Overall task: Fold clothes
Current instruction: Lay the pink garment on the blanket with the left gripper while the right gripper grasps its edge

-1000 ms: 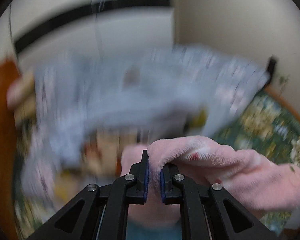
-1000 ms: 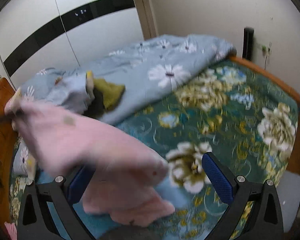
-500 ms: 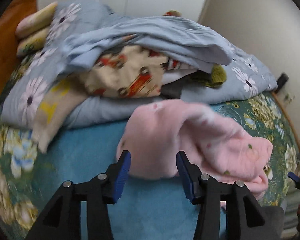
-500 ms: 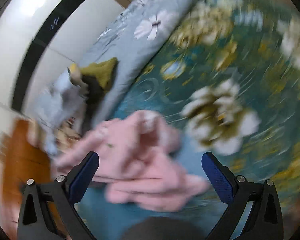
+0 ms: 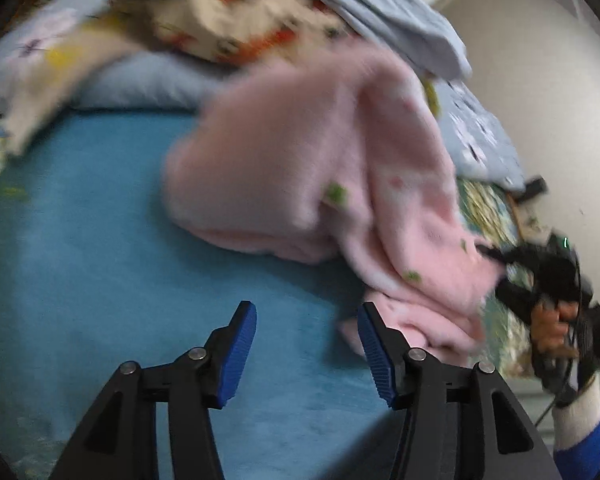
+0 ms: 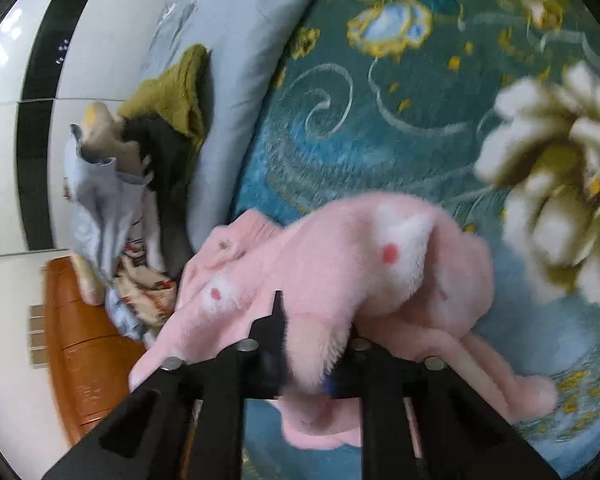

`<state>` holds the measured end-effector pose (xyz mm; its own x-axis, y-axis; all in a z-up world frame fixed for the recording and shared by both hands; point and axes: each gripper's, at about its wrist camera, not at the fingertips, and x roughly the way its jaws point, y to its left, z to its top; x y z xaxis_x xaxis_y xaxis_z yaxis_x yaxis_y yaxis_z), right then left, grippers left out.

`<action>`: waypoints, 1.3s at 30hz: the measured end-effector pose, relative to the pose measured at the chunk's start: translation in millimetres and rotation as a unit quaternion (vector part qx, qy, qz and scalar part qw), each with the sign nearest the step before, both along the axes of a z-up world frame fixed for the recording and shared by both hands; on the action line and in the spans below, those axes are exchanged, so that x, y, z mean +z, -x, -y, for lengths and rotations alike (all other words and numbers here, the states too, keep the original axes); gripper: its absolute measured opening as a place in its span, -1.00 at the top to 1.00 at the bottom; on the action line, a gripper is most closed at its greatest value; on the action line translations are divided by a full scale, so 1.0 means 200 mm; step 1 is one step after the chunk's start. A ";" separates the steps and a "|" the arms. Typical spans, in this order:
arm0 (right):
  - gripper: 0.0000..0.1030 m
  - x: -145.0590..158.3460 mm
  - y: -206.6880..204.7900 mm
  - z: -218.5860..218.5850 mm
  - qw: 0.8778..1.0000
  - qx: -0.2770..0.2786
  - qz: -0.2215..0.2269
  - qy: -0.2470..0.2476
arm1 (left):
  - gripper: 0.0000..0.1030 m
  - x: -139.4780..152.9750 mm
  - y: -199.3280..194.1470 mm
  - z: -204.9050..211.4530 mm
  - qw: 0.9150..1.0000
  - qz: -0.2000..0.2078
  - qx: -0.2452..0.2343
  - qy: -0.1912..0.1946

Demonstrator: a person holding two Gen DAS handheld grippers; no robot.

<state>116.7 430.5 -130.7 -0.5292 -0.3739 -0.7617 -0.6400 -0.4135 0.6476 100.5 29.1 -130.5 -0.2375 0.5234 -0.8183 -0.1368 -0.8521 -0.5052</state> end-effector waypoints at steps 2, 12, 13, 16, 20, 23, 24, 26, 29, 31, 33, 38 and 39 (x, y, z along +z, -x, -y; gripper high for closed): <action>0.87 0.14 -0.02 -0.07 0.998 -0.021 -0.033 -0.056 | -0.16 -0.04 0.00 -0.12 0.999 0.004 -0.035 -0.005; 0.90 0.69 -0.42 -0.53 0.953 -0.174 -0.100 -0.228 | -0.22 -0.16 0.01 -0.56 0.989 0.001 -0.148 0.011; 0.90 0.70 -0.48 -0.59 0.950 -0.193 -0.097 -0.225 | -0.22 -0.17 0.01 -0.59 0.989 0.000 -0.150 0.010; 0.90 0.71 -0.64 -0.73 0.945 -0.233 -0.080 -0.217 | -0.16 -0.18 0.01 -0.64 0.988 -0.001 -0.156 0.007; 0.90 0.70 -0.74 -0.75 0.947 -0.221 -0.055 -0.225 | 0.65 -0.17 0.01 -0.66 0.989 -0.010 -0.143 0.022; 0.90 0.67 -0.78 -0.74 0.951 -0.214 -0.053 -0.219 | 0.74 -0.08 0.03 -0.59 0.993 -0.034 -0.114 0.018; 0.90 0.68 -0.78 -0.73 0.952 -0.208 -0.054 -0.219 | 0.76 -0.03 0.04 -0.55 0.994 -0.043 -0.099 0.011; 0.90 0.72 -0.77 -0.68 0.954 -0.190 -0.064 -0.223 | 0.78 0.10 0.08 -0.40 0.996 -0.070 -0.062 -0.007; 0.90 0.81 -0.75 -0.59 0.956 -0.159 -0.096 -0.228 | 0.79 0.40 0.13 -0.11 0.992 -0.127 -0.005 -0.019; 0.90 0.88 -0.75 -0.53 0.956 -0.142 -0.123 -0.226 | 0.79 0.57 0.12 0.10 0.987 -0.157 0.025 -0.018; 0.90 0.92 -0.76 -0.46 0.956 -0.126 -0.148 -0.219 | 0.79 0.70 0.13 0.30 0.982 -0.180 0.049 -0.015; 0.90 0.74 -0.75 -0.37 0.969 -0.090 -0.108 -0.203 | 0.79 0.59 0.10 0.64 0.984 -0.156 0.087 0.017; 0.90 0.65 -0.75 -0.36 0.974 -0.087 -0.089 -0.189 | 0.79 0.51 0.08 0.64 0.986 -0.138 0.086 0.027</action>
